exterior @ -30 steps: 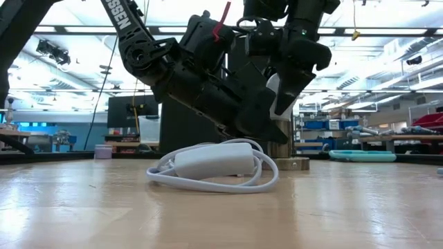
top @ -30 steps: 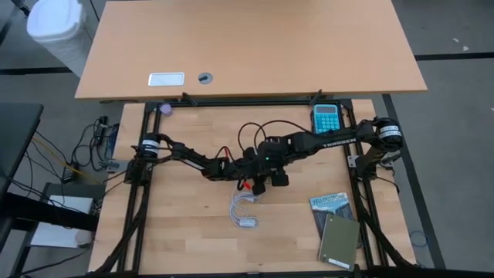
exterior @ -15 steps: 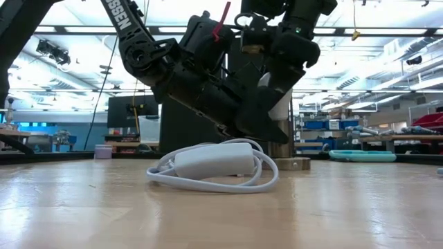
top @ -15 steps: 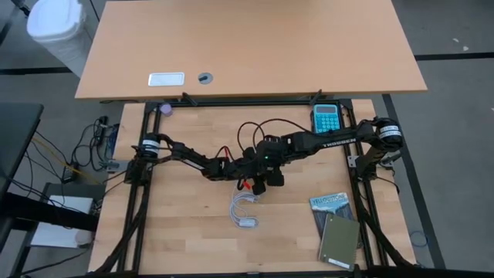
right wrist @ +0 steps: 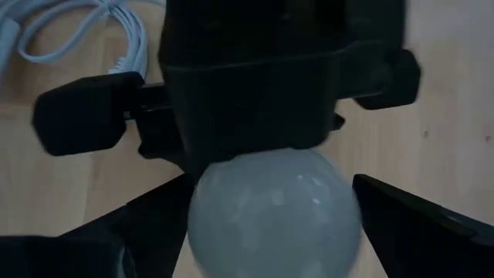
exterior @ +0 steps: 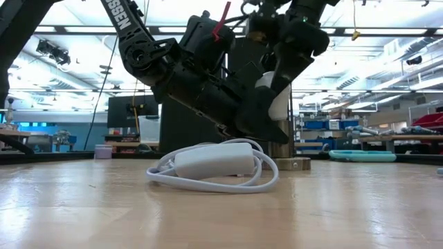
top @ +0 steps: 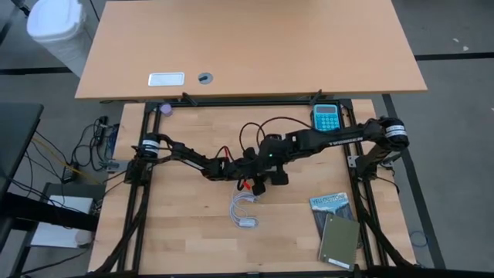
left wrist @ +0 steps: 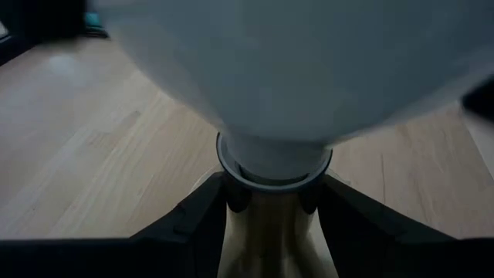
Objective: Screw lightbulb
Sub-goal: Insert the lightbulb into the desk lamp
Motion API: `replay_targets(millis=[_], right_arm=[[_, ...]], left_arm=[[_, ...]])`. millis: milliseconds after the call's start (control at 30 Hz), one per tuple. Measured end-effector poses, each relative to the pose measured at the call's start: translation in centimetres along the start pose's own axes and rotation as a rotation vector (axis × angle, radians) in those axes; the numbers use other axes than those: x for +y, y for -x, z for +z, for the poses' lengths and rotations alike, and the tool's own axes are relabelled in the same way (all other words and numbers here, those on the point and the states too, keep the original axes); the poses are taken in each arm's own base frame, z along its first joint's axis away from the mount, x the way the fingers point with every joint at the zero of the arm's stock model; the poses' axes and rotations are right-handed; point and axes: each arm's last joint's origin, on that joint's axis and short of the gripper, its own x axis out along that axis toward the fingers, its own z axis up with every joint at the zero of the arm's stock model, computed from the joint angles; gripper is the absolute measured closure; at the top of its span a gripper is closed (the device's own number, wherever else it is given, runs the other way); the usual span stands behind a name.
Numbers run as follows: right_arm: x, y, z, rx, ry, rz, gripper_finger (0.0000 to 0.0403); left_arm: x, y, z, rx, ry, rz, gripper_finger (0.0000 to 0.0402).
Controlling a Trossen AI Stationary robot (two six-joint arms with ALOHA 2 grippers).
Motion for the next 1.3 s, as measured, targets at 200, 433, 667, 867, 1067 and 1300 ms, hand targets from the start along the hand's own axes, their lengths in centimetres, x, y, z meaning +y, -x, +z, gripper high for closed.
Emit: replay_targets(millis=[200, 433, 667, 867, 1067, 1300], right_arm=[[-0.4, 1.3, -0.7, 0.034, -0.005, -0.015, 0.0052], [-0.3, 1.5, -2.3, 0.096, -0.025, -0.013, 0.0053], [0.1, -0.5, -3.6, 0.055, -0.033, 0.011, 0.0055], [0.4, -2.0, -4.8, 0.043, -0.046, 0.022, 0.0055], [0.6, -2.2, -7.0, -0.072, -0.102, 0.037, 0.0056], [1.1, -2.3, -10.1, -0.406, -0.179, 0.072, 0.0056]], left_arm=[[0.0, 0.0, 0.0, 0.002, -0.001, 0.000, 0.0213], [0.0, 0.0, 0.0, 0.003, 0.000, 0.000, 0.0213], [0.0, 0.0, 0.0, 0.006, -0.006, -0.001, 0.0213], [0.0, 0.0, 0.0, 0.007, -0.013, -0.001, 0.0213], [0.0, 0.0, 0.0, 0.009, -0.014, -0.001, 0.0213], [0.0, 0.0, 0.0, 0.009, -0.021, -0.002, 0.0213]])
